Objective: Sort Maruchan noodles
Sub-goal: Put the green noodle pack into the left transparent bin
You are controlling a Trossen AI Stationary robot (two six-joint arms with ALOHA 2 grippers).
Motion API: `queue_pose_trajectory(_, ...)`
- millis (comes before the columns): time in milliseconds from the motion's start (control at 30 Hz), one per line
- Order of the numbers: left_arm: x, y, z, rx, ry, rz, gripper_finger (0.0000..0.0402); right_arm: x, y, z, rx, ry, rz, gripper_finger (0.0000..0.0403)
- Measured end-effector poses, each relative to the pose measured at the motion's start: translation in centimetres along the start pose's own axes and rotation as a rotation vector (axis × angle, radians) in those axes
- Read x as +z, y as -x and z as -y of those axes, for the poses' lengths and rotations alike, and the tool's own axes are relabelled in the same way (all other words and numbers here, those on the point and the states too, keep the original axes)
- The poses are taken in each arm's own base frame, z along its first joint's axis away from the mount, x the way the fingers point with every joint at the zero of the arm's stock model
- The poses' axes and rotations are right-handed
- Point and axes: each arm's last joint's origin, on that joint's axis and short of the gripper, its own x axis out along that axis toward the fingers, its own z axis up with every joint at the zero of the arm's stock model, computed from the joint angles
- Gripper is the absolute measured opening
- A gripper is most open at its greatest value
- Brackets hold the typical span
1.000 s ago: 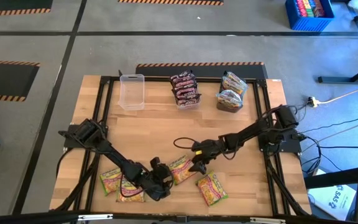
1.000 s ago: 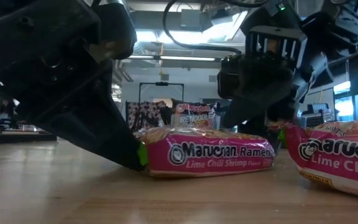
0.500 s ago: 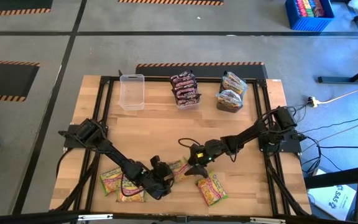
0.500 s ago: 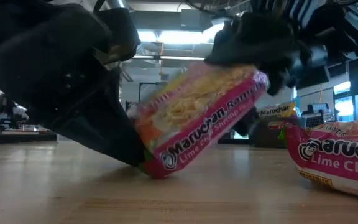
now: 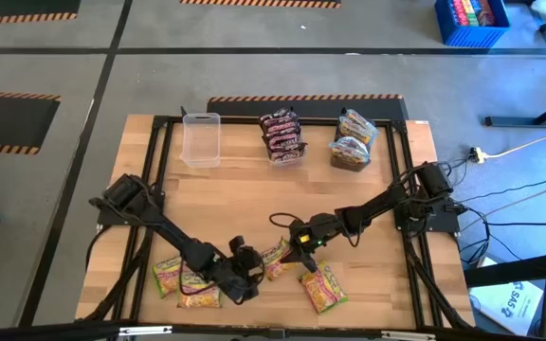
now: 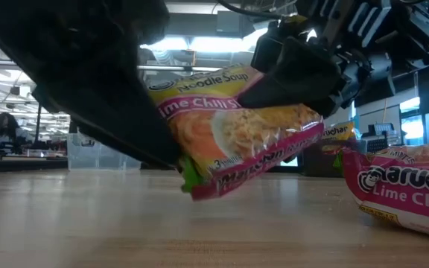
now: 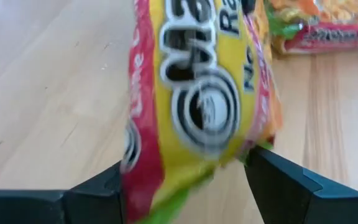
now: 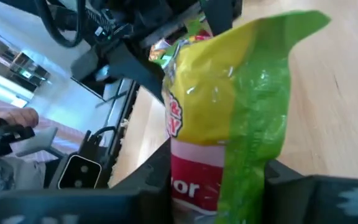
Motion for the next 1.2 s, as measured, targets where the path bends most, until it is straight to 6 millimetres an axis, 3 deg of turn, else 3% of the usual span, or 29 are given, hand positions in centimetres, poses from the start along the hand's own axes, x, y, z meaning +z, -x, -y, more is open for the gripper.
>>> queue_pose_trajectory(133,0.3,1.8,0.0,-0.009,-0.018,-0.039,0.0231,-0.1,0.0,0.1,-0.015,0.027,-0.008,0.0101)
queue_pose_trajectory(300,2.0,4.8,0.1,-0.054,0.007,-0.015,0.0231,0.0,0.0,0.3,-0.065,0.08,0.02,0.0108)
queue_pose_trajectory(500,4.1,6.4,-0.4,-0.079,0.013,0.044,0.0231,0.0,0.0,0.1,-0.108,0.191,0.054,0.0093)
queue_pose_trajectory(700,6.0,5.3,-2.1,-0.043,0.07,0.05,0.0236,-0.5,-0.6,-1.3,-0.152,0.32,0.076,0.0106)
queue_pose_trajectory(867,6.6,3.1,-3.3,-0.11,0.107,-0.074,0.0255,-0.2,-1.0,-2.1,-0.164,0.372,0.097,0.0095)
queue_pose_trajectory(1200,7.1,1.6,-4.7,-0.194,0.02,-0.192,0.0258,1.3,-0.7,-0.3,-0.239,0.428,0.11,0.0098)
